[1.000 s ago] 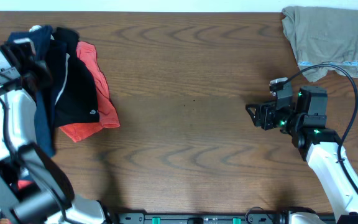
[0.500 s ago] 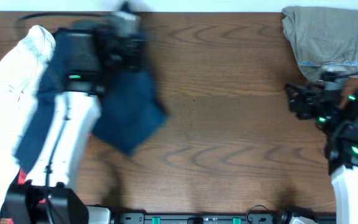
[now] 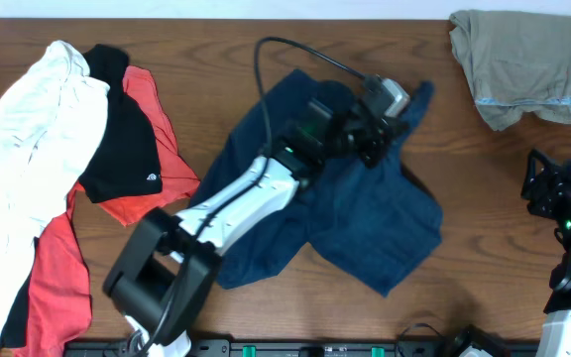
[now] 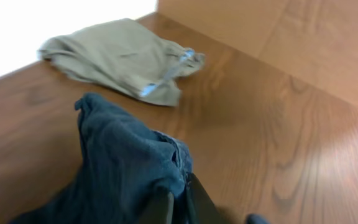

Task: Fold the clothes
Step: 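Lift the navy shorts with the left gripper and drop them mid-table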

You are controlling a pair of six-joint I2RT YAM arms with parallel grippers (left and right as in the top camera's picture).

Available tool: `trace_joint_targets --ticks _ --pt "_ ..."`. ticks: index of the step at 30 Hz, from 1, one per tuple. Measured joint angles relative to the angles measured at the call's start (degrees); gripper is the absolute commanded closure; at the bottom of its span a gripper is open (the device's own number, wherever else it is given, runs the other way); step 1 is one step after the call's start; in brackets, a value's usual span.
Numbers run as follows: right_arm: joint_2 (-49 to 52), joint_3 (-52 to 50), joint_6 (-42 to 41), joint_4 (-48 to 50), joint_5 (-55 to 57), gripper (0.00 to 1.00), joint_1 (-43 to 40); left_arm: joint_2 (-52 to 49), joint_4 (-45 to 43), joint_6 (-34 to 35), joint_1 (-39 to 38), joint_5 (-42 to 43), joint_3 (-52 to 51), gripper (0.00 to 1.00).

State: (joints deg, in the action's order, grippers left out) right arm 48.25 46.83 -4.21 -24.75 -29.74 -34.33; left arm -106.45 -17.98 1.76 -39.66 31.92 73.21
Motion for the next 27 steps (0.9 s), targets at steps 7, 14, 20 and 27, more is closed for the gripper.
trace_joint_targets --ticks 7,14,20,27 --pt "0.00 0.00 -0.42 -0.11 -0.74 0.26 -0.15 0.98 1.51 2.80 1.36 -1.92 0.00 0.02" --pt "0.07 0.00 0.04 -0.09 -3.56 0.25 -0.15 9.11 10.86 2.89 15.15 -2.86 0.04 0.02" --pt "1.88 0.00 0.61 -0.17 -6.16 0.26 1.53 8.20 14.73 -0.50 22.29 -3.39 0.39 0.02" --pt "4.92 0.00 1.42 -0.52 -6.82 0.25 5.62 -4.55 25.49 -5.77 22.93 -6.95 9.27 0.02"
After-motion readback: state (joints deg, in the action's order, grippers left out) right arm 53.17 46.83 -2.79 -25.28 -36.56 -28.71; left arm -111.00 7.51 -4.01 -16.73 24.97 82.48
